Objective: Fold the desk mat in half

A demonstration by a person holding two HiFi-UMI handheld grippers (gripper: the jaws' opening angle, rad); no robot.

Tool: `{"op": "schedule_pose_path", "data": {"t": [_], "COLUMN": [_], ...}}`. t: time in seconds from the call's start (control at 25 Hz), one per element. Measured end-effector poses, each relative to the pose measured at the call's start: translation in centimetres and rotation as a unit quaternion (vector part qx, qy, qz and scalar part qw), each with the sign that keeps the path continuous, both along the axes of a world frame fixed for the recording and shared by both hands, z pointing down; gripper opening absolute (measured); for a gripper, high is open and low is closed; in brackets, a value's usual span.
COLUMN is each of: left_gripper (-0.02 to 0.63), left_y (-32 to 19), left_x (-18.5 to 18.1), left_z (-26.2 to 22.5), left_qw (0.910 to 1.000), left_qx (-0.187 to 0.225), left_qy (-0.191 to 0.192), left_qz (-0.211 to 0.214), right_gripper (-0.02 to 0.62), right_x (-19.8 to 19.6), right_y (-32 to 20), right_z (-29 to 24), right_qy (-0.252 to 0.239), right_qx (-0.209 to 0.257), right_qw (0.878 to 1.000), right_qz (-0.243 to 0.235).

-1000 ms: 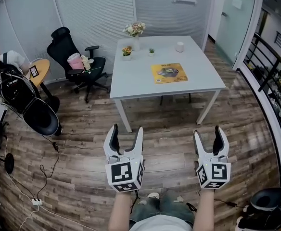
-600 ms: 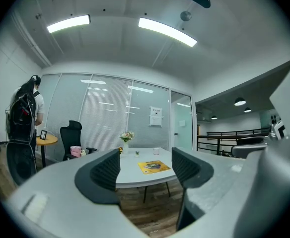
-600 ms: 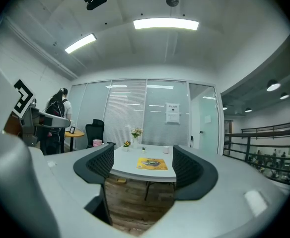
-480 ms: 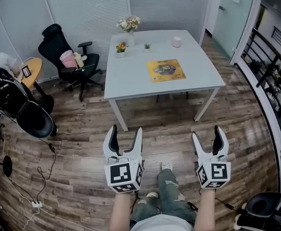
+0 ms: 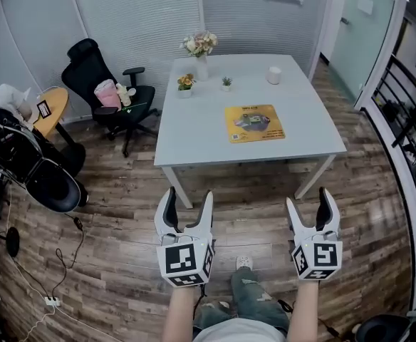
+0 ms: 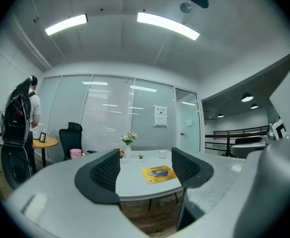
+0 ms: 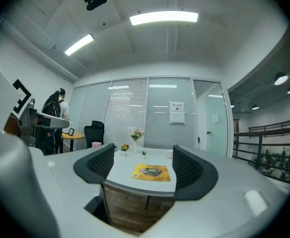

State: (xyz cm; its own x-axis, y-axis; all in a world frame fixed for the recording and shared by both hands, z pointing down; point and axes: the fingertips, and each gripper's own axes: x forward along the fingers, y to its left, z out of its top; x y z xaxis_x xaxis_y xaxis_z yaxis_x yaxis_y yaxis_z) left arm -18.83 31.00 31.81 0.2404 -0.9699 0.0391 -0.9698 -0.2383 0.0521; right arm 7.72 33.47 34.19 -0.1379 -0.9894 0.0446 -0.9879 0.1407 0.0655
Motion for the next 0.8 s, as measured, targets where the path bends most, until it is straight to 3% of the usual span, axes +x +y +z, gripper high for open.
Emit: {"op": "schedule_pose_path", "data": {"t": [0.4,0.8], "left_gripper": [0.316,0.316], "left_y": [-10.4,-15.9], "left_x": [3.2,5.4], "left_z": [-1.4,-1.3], "left_qw": [0.9993,0.9986], "left_qx": [-0.001,-0.006], "left_qy": [-0.008,-0.011], "left_qz": [-0.036,-0.051], "right_gripper": [0.391,0.391], "right_x": [3.8,5.8], "right_y": [-12.8,-19.1], "right_z": [-1.4,-0.8], "right_qy": [-0.004,-0.011], "right_qx": [0.002,-0.004], "right_qw": [0.999,0.999], "right_qz": [-0.032,-0.052]}}
